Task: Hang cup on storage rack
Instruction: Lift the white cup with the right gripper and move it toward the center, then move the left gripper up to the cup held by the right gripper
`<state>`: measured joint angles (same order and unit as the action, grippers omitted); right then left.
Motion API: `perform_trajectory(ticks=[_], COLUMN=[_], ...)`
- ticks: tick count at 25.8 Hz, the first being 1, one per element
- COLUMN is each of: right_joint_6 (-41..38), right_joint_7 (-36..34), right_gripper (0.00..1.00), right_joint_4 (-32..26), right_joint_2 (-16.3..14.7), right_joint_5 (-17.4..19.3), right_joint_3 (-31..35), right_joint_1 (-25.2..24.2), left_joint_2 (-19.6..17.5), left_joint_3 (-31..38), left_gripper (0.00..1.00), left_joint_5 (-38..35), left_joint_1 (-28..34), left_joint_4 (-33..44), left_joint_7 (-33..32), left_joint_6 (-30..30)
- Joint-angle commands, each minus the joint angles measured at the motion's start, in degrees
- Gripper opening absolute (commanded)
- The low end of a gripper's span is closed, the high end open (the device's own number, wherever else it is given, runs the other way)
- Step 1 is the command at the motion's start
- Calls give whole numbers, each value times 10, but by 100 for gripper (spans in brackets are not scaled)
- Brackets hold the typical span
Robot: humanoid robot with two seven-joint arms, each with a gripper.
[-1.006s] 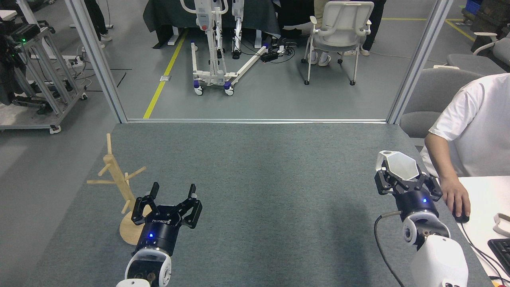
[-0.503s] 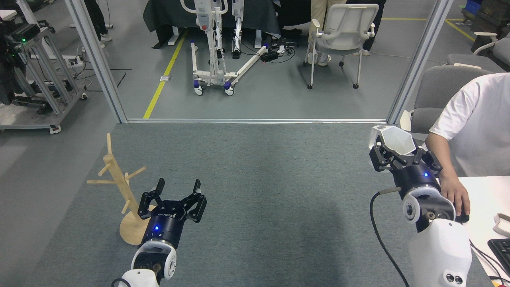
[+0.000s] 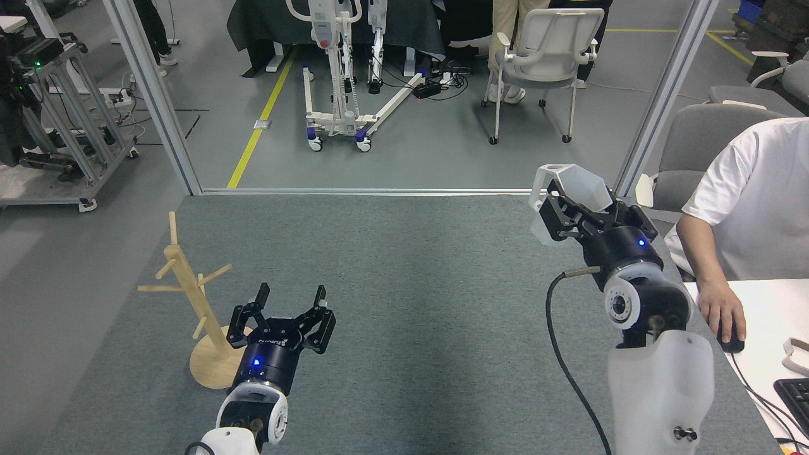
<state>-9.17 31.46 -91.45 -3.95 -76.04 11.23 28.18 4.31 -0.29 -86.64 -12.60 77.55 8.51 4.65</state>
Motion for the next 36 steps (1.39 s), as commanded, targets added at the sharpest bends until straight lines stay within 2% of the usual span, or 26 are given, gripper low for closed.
perform_trajectory(ticks=[1,7,11,13,20,25,36], right_joint_6=[14,57,89,109,151,151,158], right_joint_7=[11,11,11,11,27,52,52], right_gripper=[21,21,21,22,22,22,22], right_joint_4=[-22,-34,-37,-38,-64,-77,-76], right_joint_2=[4,15,21,31,38,49,51], right_joint_5=[-6,-24,-71,-82,-89,-90,-99], right_joint_3=[-24,-59,-78,-90,-127,-136,-147], right_joint_1=[4,4,0,-1,-1,-2,-6], left_joint_2=[-1,-5,-7,-7,-8,-10,-15], left_joint_3=[-1,-1,-1,0,0,0,0], left_gripper=[99,99,99,99,99,99,99], left_joint_5=[0,1,2,2,2,1,-4], left_joint_1=[2,4,7,14,36,64,69], left_joint_4=[3,3,17,29,47,81,82], left_joint_7=[0,-1,-1,-1,0,0,0], left_joint_6=[5,5,6,6,13,29,31])
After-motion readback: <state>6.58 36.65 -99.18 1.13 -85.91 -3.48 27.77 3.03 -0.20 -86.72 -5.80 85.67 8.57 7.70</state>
